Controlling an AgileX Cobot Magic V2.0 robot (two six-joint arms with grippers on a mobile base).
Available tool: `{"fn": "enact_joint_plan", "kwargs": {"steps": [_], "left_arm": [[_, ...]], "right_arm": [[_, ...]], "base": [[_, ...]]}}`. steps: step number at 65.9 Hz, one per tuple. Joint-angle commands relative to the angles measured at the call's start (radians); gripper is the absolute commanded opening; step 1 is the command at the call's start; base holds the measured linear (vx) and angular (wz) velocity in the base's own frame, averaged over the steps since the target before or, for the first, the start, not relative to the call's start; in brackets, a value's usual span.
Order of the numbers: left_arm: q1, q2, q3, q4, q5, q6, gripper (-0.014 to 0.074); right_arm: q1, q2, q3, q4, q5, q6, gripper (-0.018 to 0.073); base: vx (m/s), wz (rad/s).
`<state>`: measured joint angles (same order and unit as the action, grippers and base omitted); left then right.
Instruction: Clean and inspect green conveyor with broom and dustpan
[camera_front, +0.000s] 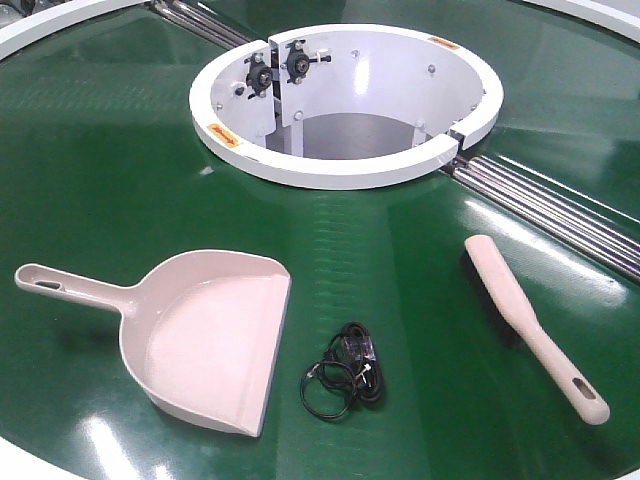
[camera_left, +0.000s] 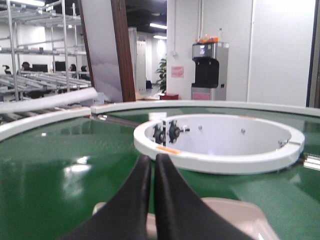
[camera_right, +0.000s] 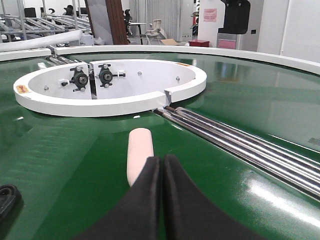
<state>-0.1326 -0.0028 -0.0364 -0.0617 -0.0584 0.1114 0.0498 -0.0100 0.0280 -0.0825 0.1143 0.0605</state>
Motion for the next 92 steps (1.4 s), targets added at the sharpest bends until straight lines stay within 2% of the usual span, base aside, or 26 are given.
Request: {"fn": "enact_joint_plan", "kwargs": {"steps": [1, 12, 22, 51, 59, 77, 82, 92], "left_arm": [[-0.001, 0.086, -0.139, 0.006, 0.019, -0.001, -0.0006], [-0.001, 0.301, -0.355, 0.006, 0.292, -0.002, -0.0006], [-0.001, 0.457, -0.466, -0.002, 0.427, -0.003, -0.0006], [-0.001, 0.594, -0.471, -0.002, 0.426, -0.003, 0.0015], [-0.001, 0.594, -0.475, 0.0, 0.422, -0.003, 0.0087], [-0.001, 0.594, -0.475, 0.008, 0.417, -0.002, 0.0388], [-0.001, 0.594, -0.475, 0.003, 0.412, -0.002, 0.0426], [-0.001, 0.594, -0.471, -0.047, 0.408, -0.004, 0.0433]], "right_arm": [[-0.005, -0.018, 0.021, -0.009, -0.076, -0.005, -0.001], [-0.005, -0.018, 0.021, -0.009, -0.075, -0.005, -0.001], [-0.005, -0.018, 0.021, -0.009, -0.076, -0.005, -0.001], [-0.005, -0.018, 0.021, -0.009, -0.076, -0.005, -0.001], [-0.005, -0.018, 0.021, -0.009, -0.076, -0.005, -0.001], [-0.005, -0.018, 0.021, -0.009, -0.076, -0.005, -0.001], [-0.005, -0.018, 0.021, -0.009, -0.076, -0.005, -0.001], [-0.005, -0.018, 0.021, -0.009, -0.076, -0.005, -0.001]], "base": [[0.0, 0.0], [0.0, 0.0], [0.0, 0.0], [0.0, 0.0], [0.0, 0.0], [0.0, 0.0], [0.0, 0.0], [0.0, 0.0]]}}
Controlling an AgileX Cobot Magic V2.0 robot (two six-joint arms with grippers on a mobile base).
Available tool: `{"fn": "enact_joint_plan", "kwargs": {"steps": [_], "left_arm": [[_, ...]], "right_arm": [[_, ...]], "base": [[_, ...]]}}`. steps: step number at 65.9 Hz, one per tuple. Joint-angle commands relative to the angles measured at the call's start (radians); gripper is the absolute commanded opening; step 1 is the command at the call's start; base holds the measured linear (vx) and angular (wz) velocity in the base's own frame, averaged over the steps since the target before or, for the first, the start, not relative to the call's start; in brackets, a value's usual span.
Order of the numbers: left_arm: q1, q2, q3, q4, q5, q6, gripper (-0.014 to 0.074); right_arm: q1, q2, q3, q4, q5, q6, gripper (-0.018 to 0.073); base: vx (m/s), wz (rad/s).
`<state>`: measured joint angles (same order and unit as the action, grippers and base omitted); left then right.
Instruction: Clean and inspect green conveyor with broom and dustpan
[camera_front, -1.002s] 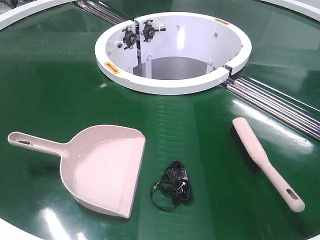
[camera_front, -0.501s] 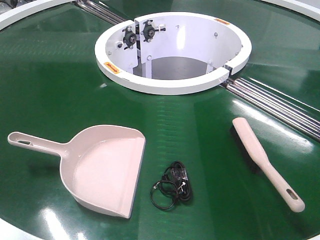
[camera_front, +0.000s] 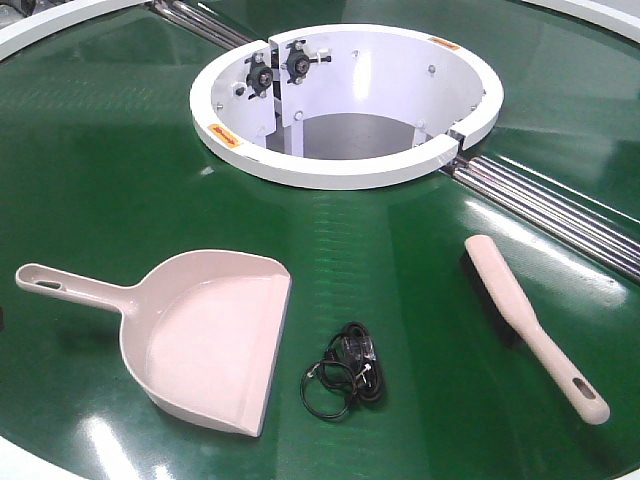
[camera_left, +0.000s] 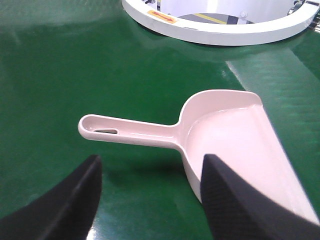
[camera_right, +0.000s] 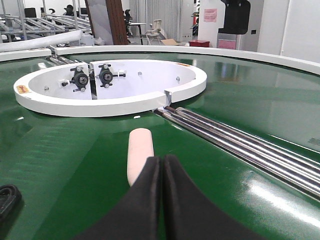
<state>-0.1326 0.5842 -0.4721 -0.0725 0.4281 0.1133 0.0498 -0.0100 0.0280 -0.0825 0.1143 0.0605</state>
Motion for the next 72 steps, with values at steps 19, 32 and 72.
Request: {"fn": "enact_joint_plan", "kwargs": {"steps": [19, 32, 72], "left_arm": [[-0.001, 0.129, -0.23, -0.034, 0.082, 0.023, 0.0433], [-0.001, 0.397, -0.489, -0.034, 0.386, 0.244, 0.0433], [-0.014, 0.864, -0.737, 0.156, 0.437, 0.762, 0.056]], "right_arm": [[-0.005, -0.018, 0.021, -0.009, -0.076, -0.005, -0.001], [-0.005, -0.018, 0.021, -0.009, -0.076, -0.005, -0.001], [-0.005, -0.018, 0.021, -0.009, -0.076, -0.005, -0.001]], "base": [[0.0, 0.0], [0.0, 0.0], [0.0, 0.0]]}}
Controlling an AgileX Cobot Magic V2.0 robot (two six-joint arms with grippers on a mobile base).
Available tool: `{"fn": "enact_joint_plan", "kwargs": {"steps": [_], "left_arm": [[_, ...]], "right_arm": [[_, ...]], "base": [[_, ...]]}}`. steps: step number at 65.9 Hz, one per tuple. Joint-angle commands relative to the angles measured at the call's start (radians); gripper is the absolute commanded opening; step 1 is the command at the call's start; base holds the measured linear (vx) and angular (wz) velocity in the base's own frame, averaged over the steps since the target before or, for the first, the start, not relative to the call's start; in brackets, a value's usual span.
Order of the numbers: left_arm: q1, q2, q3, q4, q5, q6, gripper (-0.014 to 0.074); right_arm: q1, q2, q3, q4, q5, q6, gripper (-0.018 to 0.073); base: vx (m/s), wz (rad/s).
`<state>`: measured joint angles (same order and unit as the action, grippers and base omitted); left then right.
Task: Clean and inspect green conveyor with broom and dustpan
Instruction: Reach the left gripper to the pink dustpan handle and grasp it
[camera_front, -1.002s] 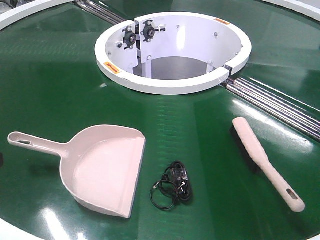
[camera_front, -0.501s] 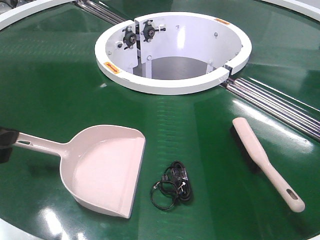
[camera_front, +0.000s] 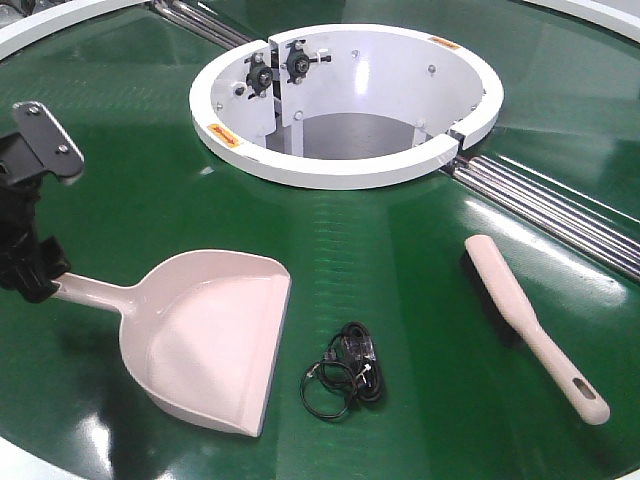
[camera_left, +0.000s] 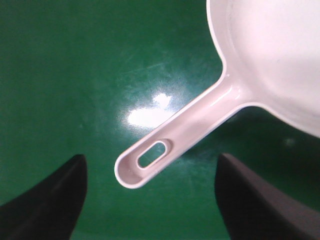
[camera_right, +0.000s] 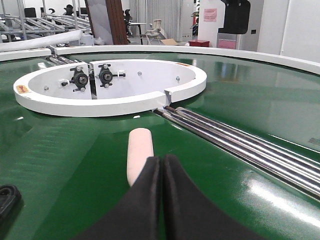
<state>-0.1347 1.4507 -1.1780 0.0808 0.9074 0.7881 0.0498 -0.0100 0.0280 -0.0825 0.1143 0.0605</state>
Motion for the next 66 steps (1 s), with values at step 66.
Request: {"fn": "enact_joint_plan", "kwargs": {"steps": [66], "left_arm": [[-0.07, 0.249, -0.031, 0.006, -0.015, 0.567, 0.0454]], "right_arm": [[-0.005, -0.018, 0.021, -0.009, -0.076, -0.005, -0.001]], "base": [[0.0, 0.0]]}}
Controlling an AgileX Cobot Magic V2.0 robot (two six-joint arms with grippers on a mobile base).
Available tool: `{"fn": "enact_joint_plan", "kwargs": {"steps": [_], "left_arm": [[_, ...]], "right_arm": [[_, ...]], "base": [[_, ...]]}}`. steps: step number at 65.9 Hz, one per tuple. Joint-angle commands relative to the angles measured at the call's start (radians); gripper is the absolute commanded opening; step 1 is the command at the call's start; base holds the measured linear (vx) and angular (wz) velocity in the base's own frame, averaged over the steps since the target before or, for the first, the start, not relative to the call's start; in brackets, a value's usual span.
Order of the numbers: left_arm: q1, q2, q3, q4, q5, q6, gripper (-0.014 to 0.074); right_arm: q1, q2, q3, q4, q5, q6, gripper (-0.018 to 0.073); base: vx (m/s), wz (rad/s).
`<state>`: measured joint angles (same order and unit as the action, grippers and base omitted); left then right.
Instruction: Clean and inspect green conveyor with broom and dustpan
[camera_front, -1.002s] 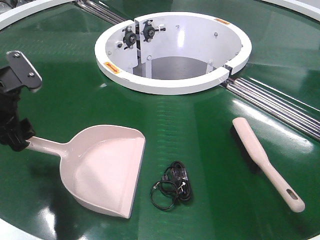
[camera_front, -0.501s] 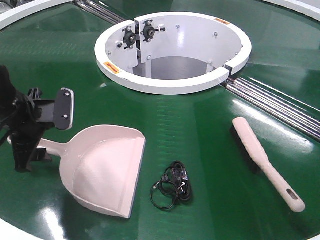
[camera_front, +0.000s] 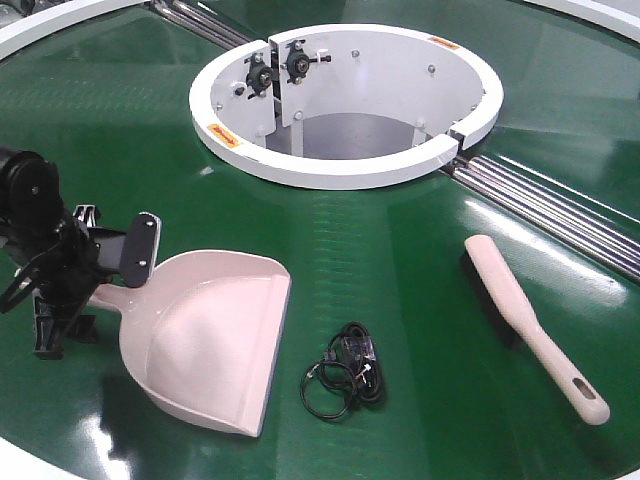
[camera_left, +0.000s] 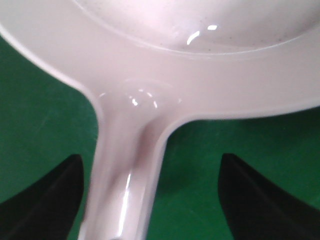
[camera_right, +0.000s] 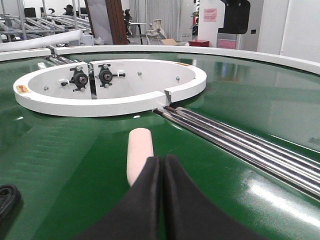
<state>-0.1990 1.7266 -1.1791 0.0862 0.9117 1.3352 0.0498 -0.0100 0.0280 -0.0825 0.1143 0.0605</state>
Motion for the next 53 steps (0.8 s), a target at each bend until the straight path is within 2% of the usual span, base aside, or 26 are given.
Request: {"fn": "enact_joint_plan", "kwargs": {"steps": [1, 13, 27, 45, 53], "left_arm": [[-0.005, -0.024, -0.029, 0.0, -0.019, 0.025, 0.0445], [-0.005, -0.008, -0.029, 0.0, -0.019, 0.032, 0.0292], [-0.005, -0.014, -0.029, 0.007, -0.011, 0.032, -0.0003], [-0.007, -0.059, -0.031, -0.003, 0.022, 0.032, -0.0008], [-0.014, -0.061, -0.052, -0.013, 0.073, 0.031, -0.0008]], "right_arm": [[-0.005, -0.018, 0.021, -0.009, -0.076, -0.005, -0.001], [-0.005, -0.018, 0.021, -0.009, -0.076, -0.005, -0.001], [-0.005, -0.018, 0.021, -0.009, -0.076, -0.005, -0.001], [-0.005, -0.018, 0.021, -0.009, -0.076, -0.005, -0.001], [-0.005, -0.018, 0.021, -0.009, -0.076, -0.005, -0.001]], "base": [[0.0, 0.0], [0.0, 0.0], [0.0, 0.0], [0.0, 0.0], [0.0, 0.0]]}}
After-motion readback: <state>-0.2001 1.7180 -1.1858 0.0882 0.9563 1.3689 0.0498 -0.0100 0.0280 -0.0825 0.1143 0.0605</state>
